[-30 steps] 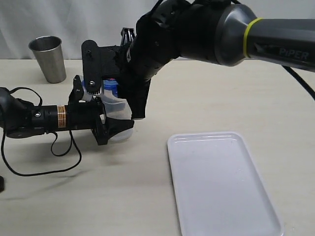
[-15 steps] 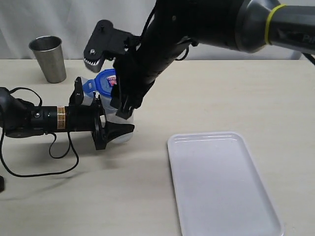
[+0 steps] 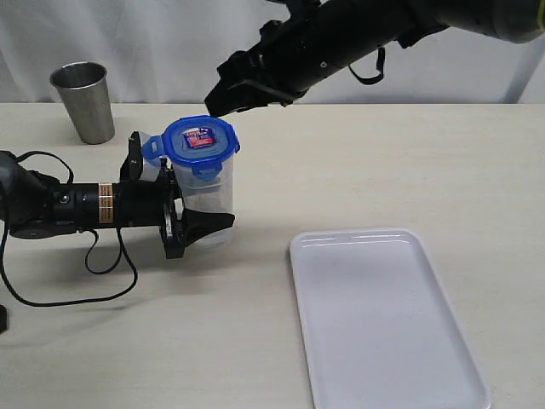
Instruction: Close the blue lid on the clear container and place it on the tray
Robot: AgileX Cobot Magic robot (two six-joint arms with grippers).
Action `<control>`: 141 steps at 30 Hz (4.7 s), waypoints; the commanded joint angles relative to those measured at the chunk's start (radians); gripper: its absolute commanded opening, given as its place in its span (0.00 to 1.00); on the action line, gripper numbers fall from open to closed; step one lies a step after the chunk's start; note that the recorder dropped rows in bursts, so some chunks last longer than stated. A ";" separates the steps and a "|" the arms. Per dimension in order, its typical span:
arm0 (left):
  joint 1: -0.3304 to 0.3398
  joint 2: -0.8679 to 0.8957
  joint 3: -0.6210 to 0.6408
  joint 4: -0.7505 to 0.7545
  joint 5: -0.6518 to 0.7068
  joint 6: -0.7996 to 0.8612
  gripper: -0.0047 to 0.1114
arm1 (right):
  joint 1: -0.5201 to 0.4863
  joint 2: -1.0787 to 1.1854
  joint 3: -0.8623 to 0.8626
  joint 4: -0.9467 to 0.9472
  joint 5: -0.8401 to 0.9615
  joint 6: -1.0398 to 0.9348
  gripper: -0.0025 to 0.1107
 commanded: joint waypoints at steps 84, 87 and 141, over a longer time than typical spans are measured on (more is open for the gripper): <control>-0.002 -0.008 -0.002 -0.113 0.003 0.789 0.04 | 0.214 0.056 -0.072 -0.483 0.022 -0.560 0.48; -0.002 -0.008 -0.002 -0.113 0.003 0.785 0.04 | 0.214 0.084 -0.103 -0.483 0.072 -0.552 0.48; 0.000 -0.051 -0.013 -0.149 0.028 0.196 0.04 | -0.002 0.294 -0.349 -0.434 0.193 0.074 0.06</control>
